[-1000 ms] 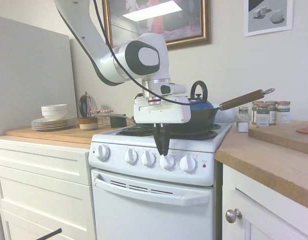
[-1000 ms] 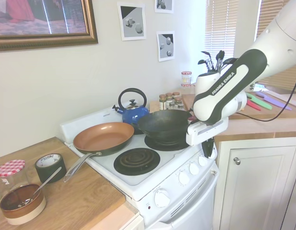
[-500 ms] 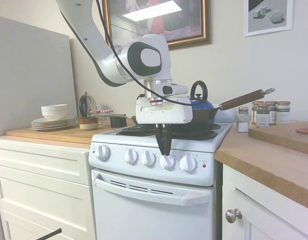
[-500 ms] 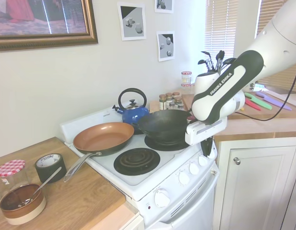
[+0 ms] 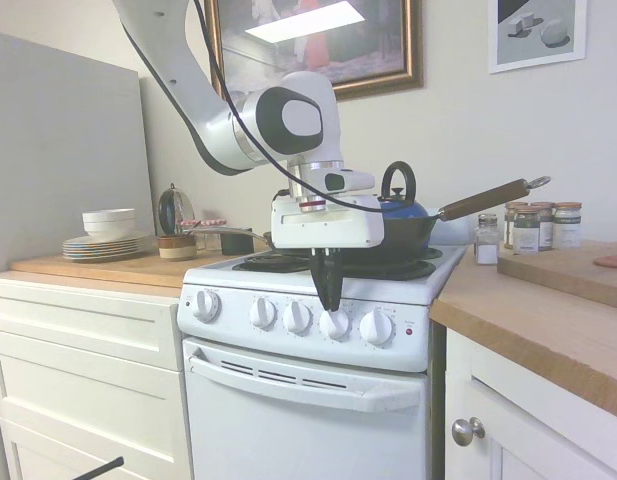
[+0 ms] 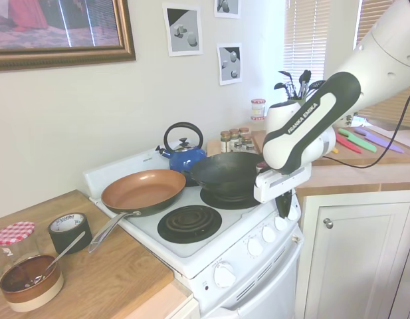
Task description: Turn on the stove on the top right
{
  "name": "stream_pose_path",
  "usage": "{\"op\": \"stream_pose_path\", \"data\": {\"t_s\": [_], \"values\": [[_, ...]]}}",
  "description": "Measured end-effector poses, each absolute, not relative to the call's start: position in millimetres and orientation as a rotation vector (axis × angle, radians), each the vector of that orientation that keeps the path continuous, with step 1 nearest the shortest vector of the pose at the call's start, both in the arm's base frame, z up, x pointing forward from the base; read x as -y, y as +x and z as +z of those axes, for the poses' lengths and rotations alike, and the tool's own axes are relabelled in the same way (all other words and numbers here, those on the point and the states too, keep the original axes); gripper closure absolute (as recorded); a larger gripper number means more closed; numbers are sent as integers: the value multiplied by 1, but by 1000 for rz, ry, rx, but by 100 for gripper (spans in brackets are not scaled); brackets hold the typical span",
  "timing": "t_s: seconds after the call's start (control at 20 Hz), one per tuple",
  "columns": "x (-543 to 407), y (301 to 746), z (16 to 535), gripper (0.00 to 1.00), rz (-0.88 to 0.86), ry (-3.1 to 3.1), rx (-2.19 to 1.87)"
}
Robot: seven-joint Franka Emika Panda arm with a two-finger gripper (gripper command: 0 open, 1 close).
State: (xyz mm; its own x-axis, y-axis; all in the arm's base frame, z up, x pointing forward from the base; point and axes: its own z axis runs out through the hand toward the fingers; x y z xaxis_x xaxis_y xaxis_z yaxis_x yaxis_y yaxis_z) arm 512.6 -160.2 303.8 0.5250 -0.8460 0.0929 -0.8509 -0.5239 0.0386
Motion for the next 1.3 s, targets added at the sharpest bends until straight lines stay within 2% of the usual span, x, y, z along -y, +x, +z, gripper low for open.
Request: {"op": "stream_pose_path", "data": {"t_s": [1.3], "values": [[144, 517, 280, 100, 41, 2664, 1480]]}}
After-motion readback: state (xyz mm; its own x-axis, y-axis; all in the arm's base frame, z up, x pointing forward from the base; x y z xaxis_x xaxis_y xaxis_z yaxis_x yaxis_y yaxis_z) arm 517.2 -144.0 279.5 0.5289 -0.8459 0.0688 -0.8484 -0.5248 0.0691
